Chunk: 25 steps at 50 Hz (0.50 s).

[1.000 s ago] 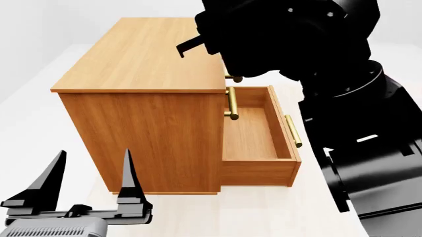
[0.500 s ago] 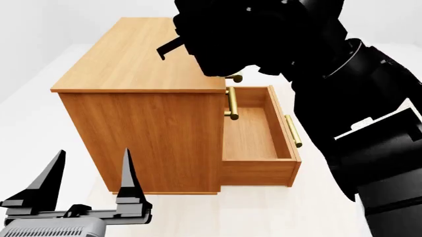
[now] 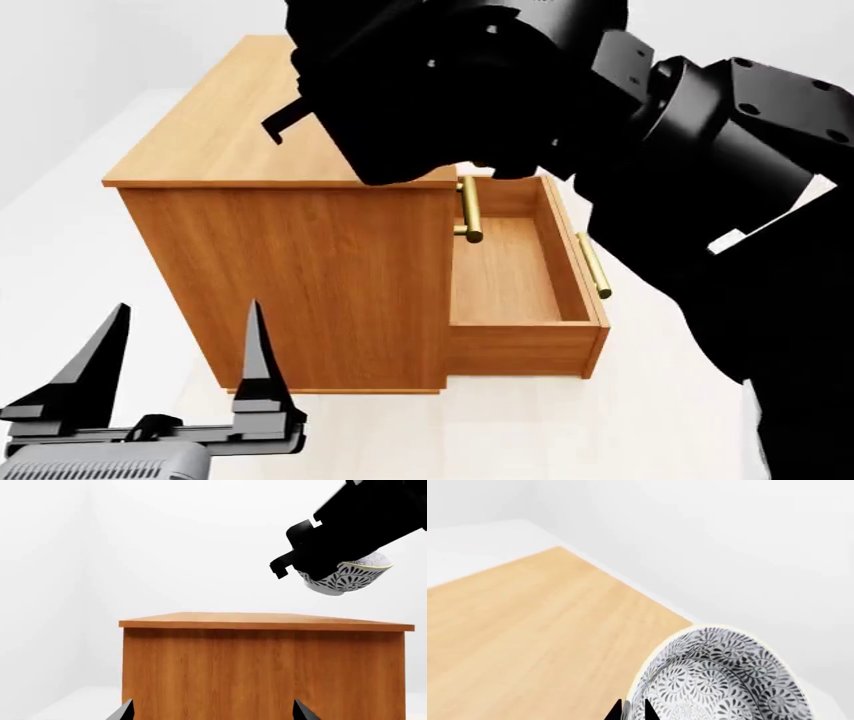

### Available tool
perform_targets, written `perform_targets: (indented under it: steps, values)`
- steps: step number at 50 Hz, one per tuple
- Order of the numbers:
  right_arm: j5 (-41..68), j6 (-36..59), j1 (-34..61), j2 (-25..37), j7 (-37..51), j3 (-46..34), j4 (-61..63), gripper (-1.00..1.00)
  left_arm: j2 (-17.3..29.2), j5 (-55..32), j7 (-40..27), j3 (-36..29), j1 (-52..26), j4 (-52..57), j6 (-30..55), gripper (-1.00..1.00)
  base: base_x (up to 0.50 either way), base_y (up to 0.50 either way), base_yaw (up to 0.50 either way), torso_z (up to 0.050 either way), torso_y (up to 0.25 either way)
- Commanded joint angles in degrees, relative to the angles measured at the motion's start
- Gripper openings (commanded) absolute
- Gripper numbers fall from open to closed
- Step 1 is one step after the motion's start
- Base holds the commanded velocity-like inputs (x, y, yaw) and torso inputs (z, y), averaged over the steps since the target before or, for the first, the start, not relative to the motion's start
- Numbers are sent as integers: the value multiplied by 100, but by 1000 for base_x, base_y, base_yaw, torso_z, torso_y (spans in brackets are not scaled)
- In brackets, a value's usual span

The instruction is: Put the bowl on top of the cabinet.

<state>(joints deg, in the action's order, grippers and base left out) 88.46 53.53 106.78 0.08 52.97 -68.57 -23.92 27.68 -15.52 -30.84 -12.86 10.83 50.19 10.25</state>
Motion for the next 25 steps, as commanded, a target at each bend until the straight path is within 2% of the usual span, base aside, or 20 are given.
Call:
perform_targets:
  steps: [1, 8, 25]
  values:
    - [675, -855, 436, -4, -95, -1160, -70, -100, 14, -24, -17, 10, 2, -10, -26, 100, 0, 0, 0, 0, 0]
    - [1193, -1362, 675, 5, -85, -1818, 52, -100, 13, -11, -25, -15, 4, -29, -40, 100, 0, 0, 0, 0, 0]
    - [1599, -1750, 848, -5, 21, -2150, 372, -100, 38, -22, -69, -20, 14, 17, -29, 100, 0, 0, 0, 0, 1]
